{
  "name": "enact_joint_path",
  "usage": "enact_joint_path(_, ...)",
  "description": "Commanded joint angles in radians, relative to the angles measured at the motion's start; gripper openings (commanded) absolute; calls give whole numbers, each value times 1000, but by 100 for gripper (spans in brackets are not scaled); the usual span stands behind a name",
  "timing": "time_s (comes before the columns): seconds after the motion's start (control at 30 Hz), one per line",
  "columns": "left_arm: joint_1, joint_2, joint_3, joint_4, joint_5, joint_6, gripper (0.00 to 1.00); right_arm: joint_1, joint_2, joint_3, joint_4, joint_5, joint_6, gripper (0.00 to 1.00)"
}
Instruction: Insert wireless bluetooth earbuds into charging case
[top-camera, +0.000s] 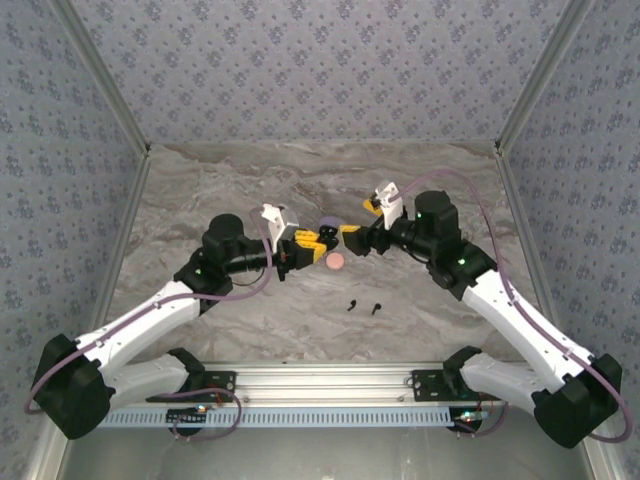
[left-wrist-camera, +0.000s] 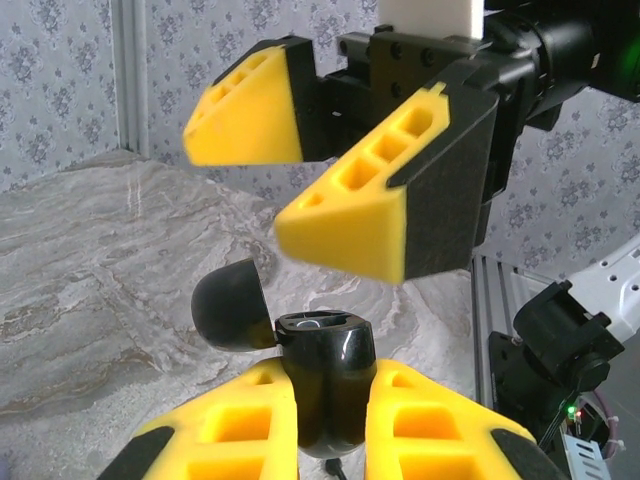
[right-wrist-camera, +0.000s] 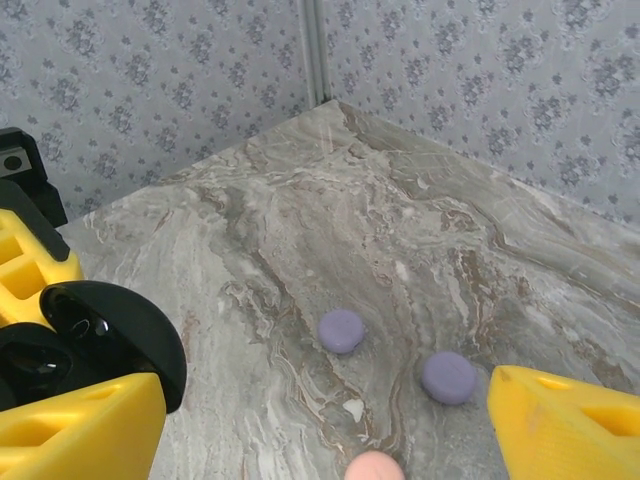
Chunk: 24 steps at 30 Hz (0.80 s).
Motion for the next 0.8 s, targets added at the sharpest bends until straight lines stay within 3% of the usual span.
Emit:
enact_joint_path(0.0,-9,-33,-23,5,-26,36,6,-24,-50,42,-145,76,104,86)
enact_joint_path(0.23,-11,-96,-93,-25,-83,74,5,-30,6,19,-530,293,408,77)
enact_joint_path(0.33,-10,-115,-115,-31,-97,76,5,-20,50,-53,-530,277,544,73)
enact_joint_path(0.4,-10,-121,-125,-34,-103,76,5,-7,81,-91,-525,267,571,71)
enact_joint_path(0.53,-11,-124,-134,-31,-104,78,5,8,143,-136,-577,364,608,63)
enact_joint_path(0.77,-12,-119,-141,-16,-100,75,4,104,276,-186,-529,355,709,56)
